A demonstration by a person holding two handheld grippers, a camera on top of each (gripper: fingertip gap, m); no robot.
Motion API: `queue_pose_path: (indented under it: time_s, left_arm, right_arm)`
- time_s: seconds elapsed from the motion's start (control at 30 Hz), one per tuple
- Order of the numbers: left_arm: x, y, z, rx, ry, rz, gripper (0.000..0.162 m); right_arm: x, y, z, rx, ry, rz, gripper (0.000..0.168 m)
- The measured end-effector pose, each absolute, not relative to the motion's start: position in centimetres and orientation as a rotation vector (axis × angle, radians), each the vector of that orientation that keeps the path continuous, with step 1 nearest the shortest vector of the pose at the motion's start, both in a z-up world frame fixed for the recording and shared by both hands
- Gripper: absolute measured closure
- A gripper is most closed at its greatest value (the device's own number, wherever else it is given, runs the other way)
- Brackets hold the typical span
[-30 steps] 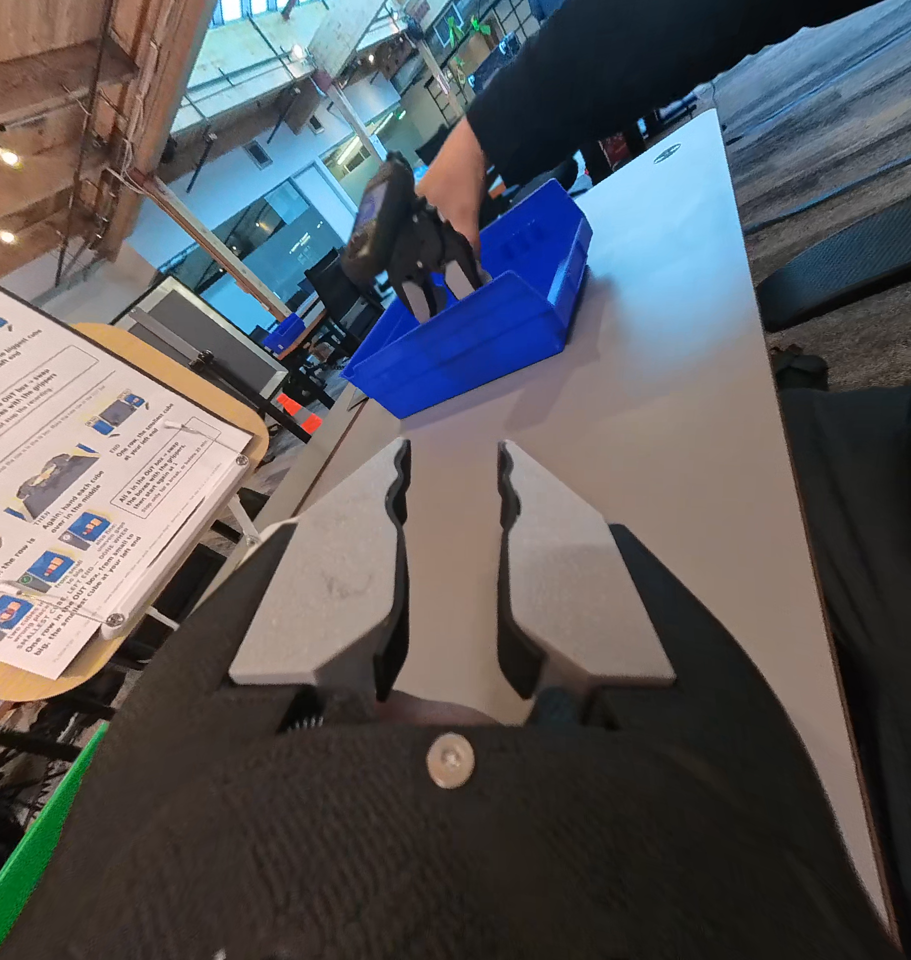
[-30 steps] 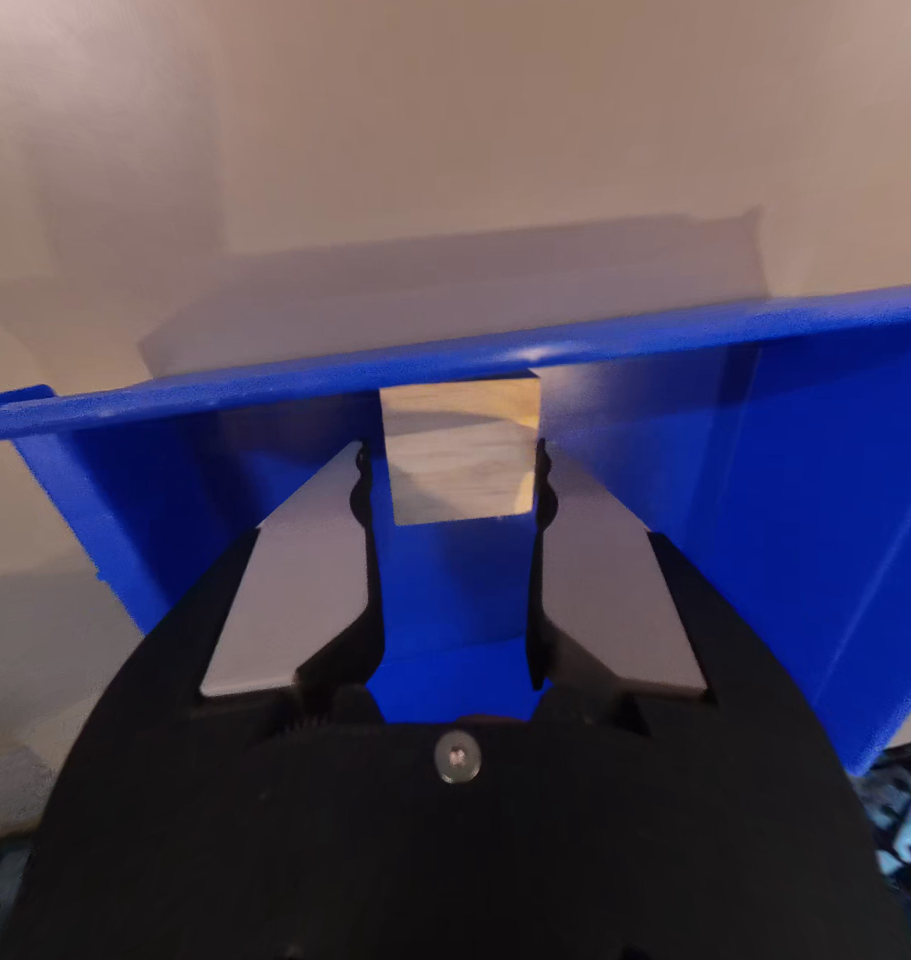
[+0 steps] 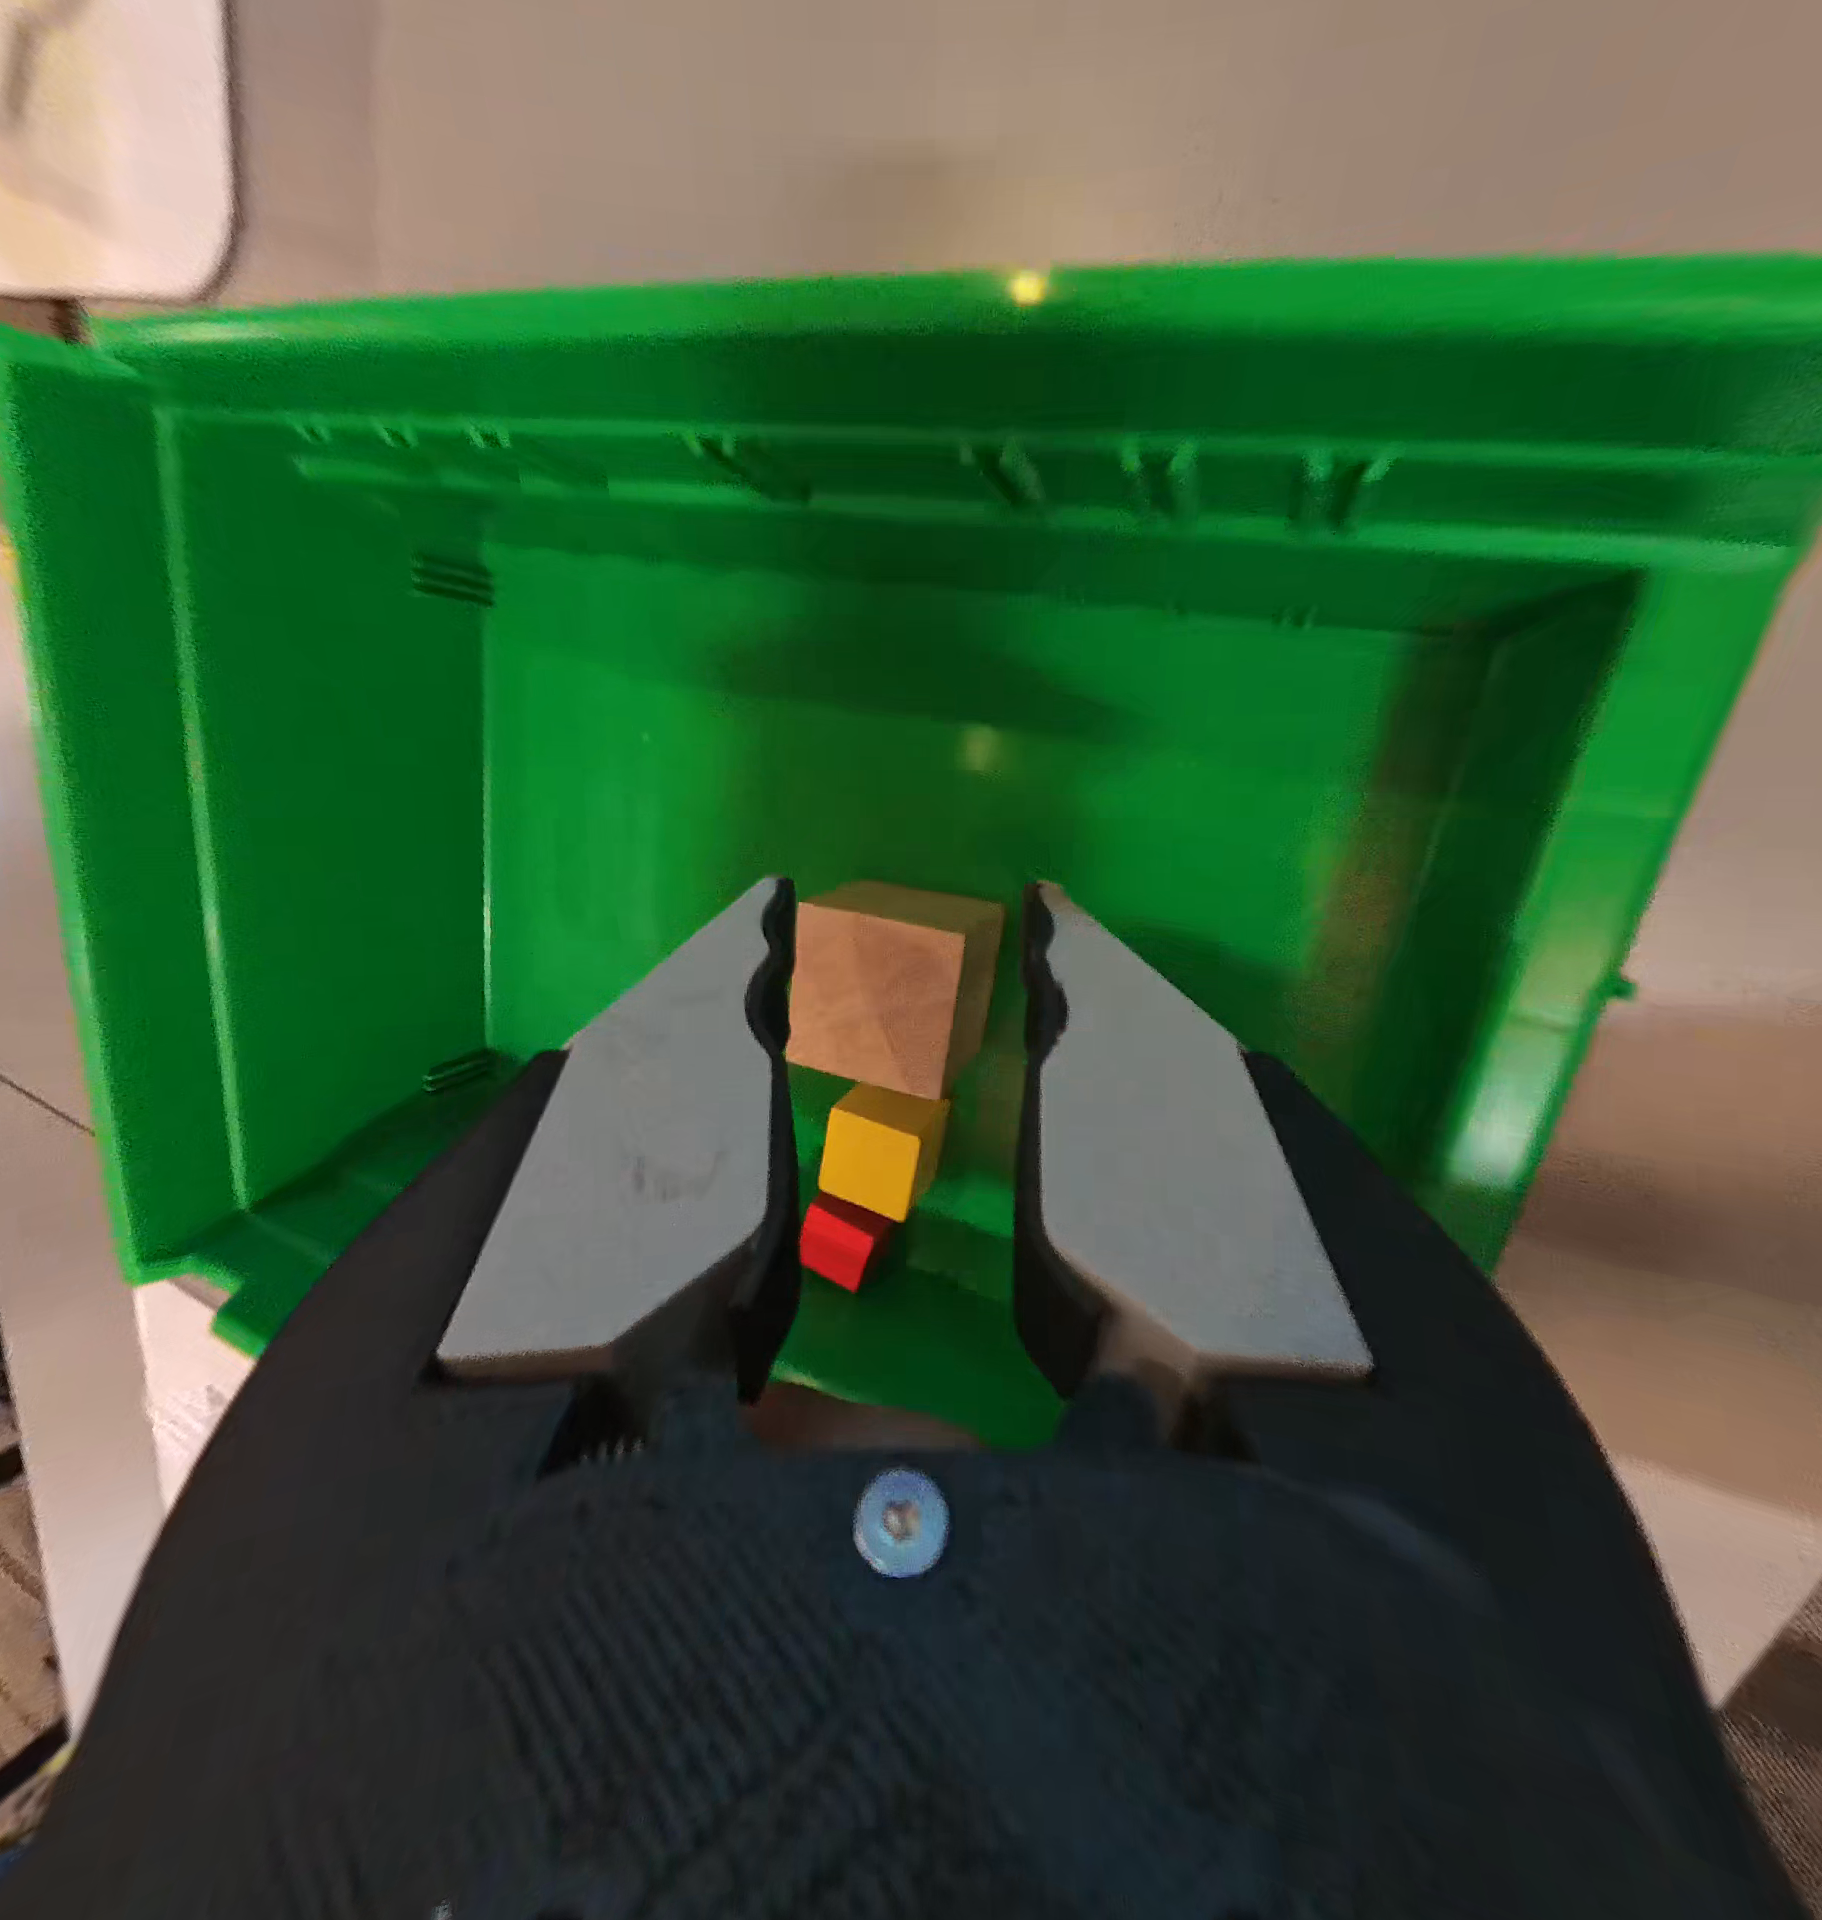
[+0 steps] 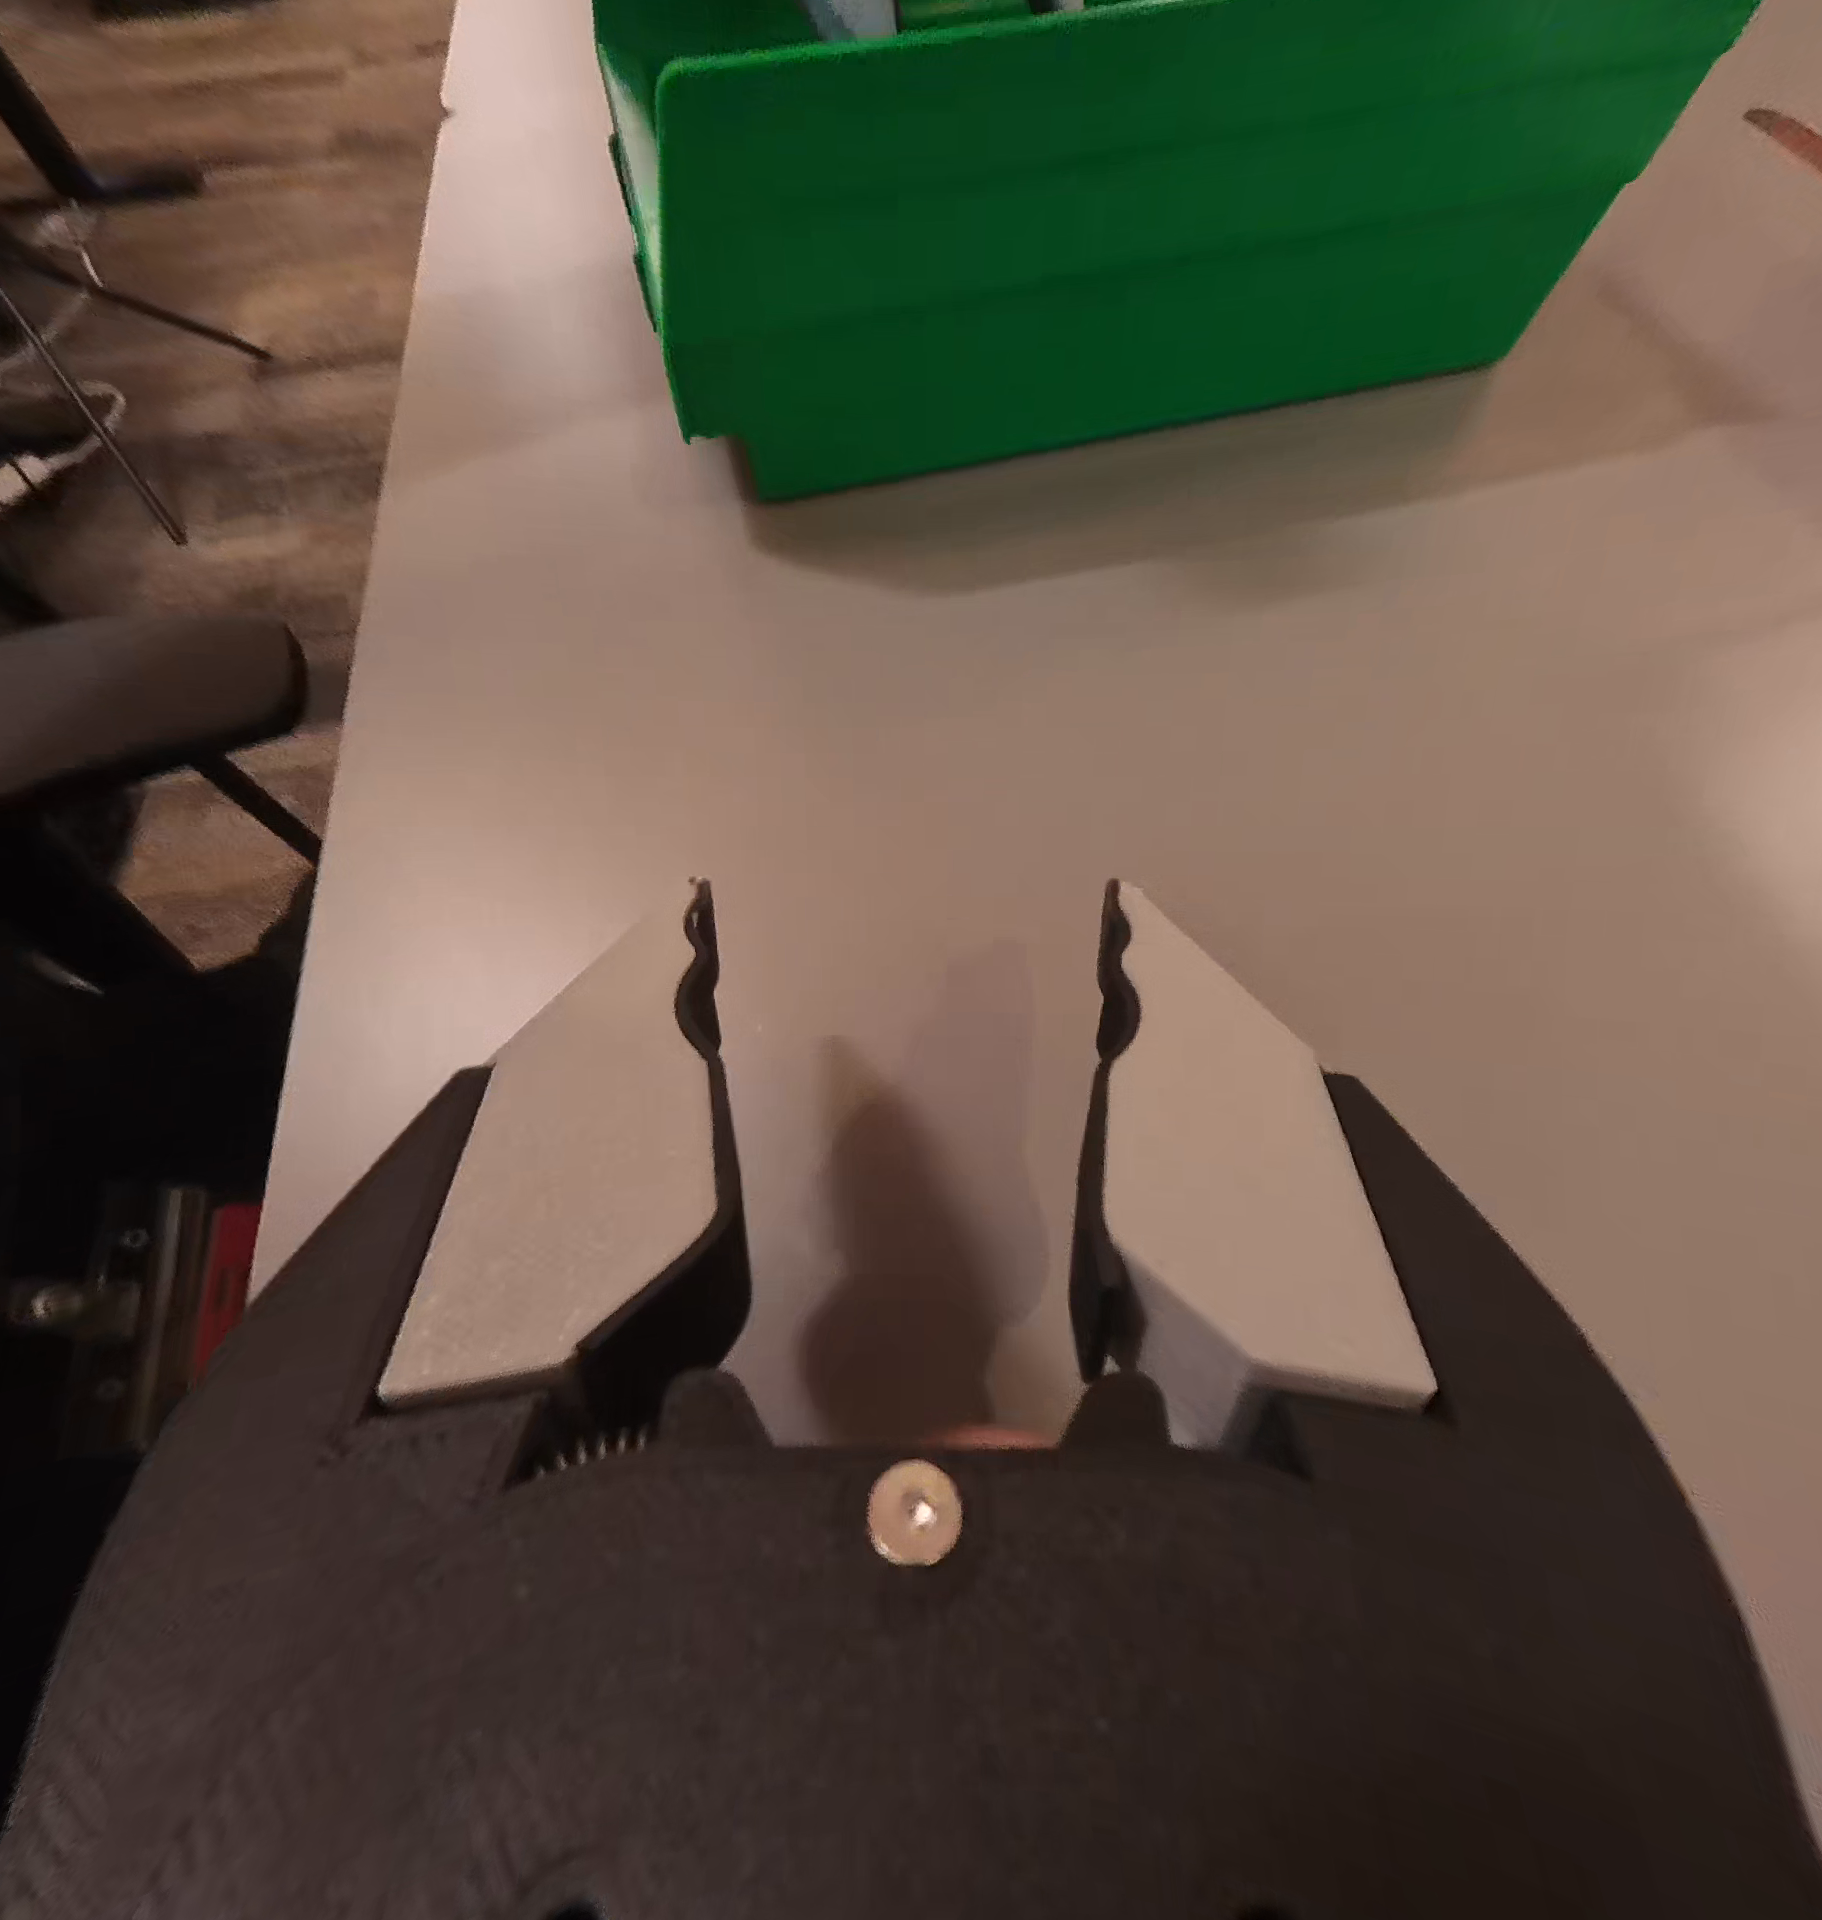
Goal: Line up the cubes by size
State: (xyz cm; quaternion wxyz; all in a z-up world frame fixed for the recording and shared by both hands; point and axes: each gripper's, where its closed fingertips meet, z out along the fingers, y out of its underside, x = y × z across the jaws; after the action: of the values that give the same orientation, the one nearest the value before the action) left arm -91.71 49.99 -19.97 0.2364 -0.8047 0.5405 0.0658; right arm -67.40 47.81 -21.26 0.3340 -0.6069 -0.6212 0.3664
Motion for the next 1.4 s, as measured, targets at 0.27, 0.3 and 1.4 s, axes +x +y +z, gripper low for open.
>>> queue_pose_path:
  time_s: [0.27, 0.3, 1.4]
  left_arm:
    - [-93.9, 50.8, -23.3, -2.322, 1.564, 0.264, 0.117]
    - [-93.9, 50.8, -23.3, -2.32, 1.569, 0.261, 0.118]
    - [-62.9, 43.2, -7.5, -0.963, 1.376, -0.124, 0.119]
  right_arm:
    - [-67.6, 48.5, -19.3, -1.547, -1.525, 0.988, 0.105]
    - [-67.5, 48.6, -19.2, -1.55, -1.513, 0.998, 0.105]
    - [-64.9, 42.7, -8.4, -1.114, -1.281, 2.23, 0.125]
